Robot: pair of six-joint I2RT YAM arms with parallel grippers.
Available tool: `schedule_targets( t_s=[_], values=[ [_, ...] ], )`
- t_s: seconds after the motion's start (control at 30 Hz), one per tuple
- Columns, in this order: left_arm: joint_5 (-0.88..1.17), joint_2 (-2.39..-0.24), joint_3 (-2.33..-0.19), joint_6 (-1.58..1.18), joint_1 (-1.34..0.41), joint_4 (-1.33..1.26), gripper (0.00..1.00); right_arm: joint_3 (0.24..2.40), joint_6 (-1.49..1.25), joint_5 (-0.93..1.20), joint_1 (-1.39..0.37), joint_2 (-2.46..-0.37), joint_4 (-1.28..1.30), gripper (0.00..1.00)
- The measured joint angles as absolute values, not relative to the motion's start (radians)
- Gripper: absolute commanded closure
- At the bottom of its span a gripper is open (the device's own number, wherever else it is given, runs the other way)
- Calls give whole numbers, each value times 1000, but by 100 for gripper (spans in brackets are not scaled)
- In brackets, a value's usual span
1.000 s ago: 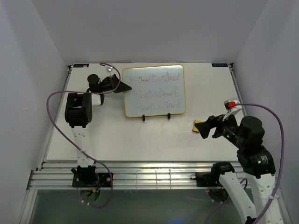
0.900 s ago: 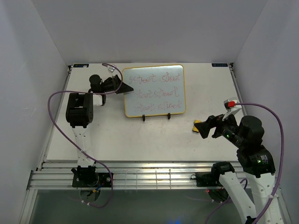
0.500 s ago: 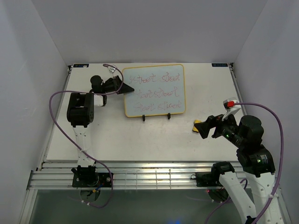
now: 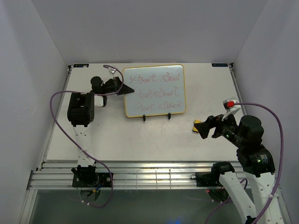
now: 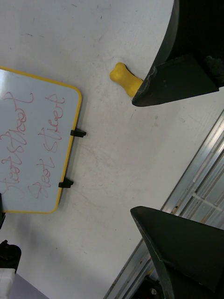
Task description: Erase the whiteboard
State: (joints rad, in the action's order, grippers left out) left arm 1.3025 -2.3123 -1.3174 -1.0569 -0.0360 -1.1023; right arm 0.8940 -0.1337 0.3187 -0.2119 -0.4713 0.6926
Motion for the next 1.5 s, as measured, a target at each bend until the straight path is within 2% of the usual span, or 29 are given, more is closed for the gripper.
schedule_targets(
  t_s=[0.53,0.8,1.0,1.27,1.4,1.5],
  values=[
    [1332,-2307,-1315,-1243,-28,-1267,100,863,-150,268,-212,-500,691,7],
    [1327,-2207,-1313,-1295,-28,-1266,100,793,-182,176,-212,-534,688,10],
    [1295,-2017,-1300,-1271,-27,-1195,100,739,-246,58,-212,-626,675,10],
    [1144,-1620,-1131,-1140,-18,-883,100,725,-338,-65,-212,-797,601,10],
    [1113,-1435,-988,-1149,21,-802,100,712,-376,-115,-212,-908,526,0],
    [1102,-1300,-876,-1151,56,-719,100,702,-392,-147,-212,-1010,484,11]
  ],
)
